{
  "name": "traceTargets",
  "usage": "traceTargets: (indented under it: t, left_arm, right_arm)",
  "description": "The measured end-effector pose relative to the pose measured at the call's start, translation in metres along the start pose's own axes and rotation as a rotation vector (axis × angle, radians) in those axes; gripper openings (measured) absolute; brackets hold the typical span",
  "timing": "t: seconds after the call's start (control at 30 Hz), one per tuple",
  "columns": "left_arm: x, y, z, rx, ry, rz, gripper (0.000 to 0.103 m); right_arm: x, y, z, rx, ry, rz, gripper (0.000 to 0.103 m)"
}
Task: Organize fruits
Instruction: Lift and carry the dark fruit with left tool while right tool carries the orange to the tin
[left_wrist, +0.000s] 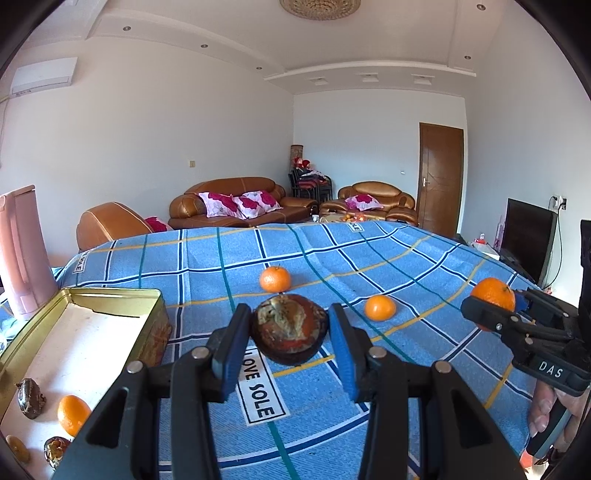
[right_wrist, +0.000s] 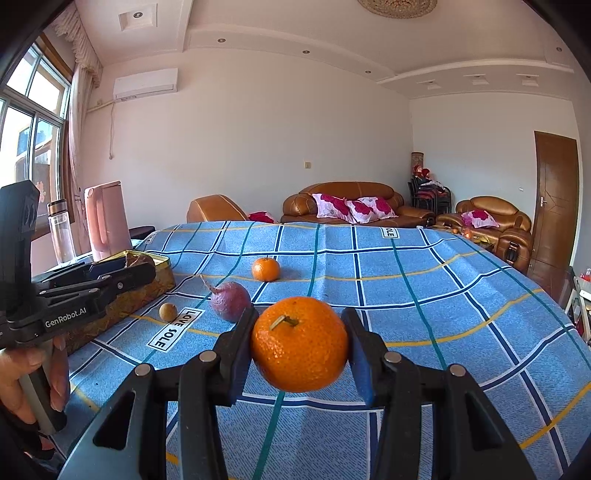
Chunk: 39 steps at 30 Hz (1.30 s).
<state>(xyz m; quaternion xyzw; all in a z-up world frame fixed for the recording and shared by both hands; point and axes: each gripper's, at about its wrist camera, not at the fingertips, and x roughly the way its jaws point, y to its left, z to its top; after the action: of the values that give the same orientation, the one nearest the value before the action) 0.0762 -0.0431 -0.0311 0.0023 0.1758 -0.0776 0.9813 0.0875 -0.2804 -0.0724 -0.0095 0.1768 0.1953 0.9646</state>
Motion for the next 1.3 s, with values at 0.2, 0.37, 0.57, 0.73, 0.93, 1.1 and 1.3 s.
traceTargets:
  t: [0.2,0.37,0.57,0.73,0.93,1.1,1.3]
  left_arm:
    - [-0.005,0.0,0.0,0.001,-0.025,0.013,0.045]
    - [-0.009,0.0,0.0,-0.002,-0.048,0.021,0.045]
    - [-0.015,0.001,0.0,-0.001,-0.081,0.04,0.045]
    - [-0.022,0.003,-0.001,0.005,-0.099,0.057,0.045]
    - [-0.024,0.009,-0.001,0.0,-0.101,0.067,0.045]
    - [-0.026,0.013,-0.002,-0.004,-0.104,0.075,0.045]
    - [-0.029,0.018,-0.003,-0.011,-0.104,0.088,0.045]
  right_arm:
    - [-0.005,0.004,0.003,-0.005,-0.028,0.004,0.048]
    - [-0.01,0.009,0.007,-0.014,-0.056,0.006,0.048]
    - [-0.017,0.019,0.011,-0.041,-0.101,0.008,0.048]
    - [-0.02,0.027,0.015,-0.056,-0.132,0.017,0.048]
    - [-0.011,0.037,0.019,-0.054,-0.139,0.037,0.048]
    - [-0.004,0.051,0.019,-0.058,-0.14,0.059,0.048]
    - [0.004,0.071,0.019,-0.076,-0.133,0.09,0.048]
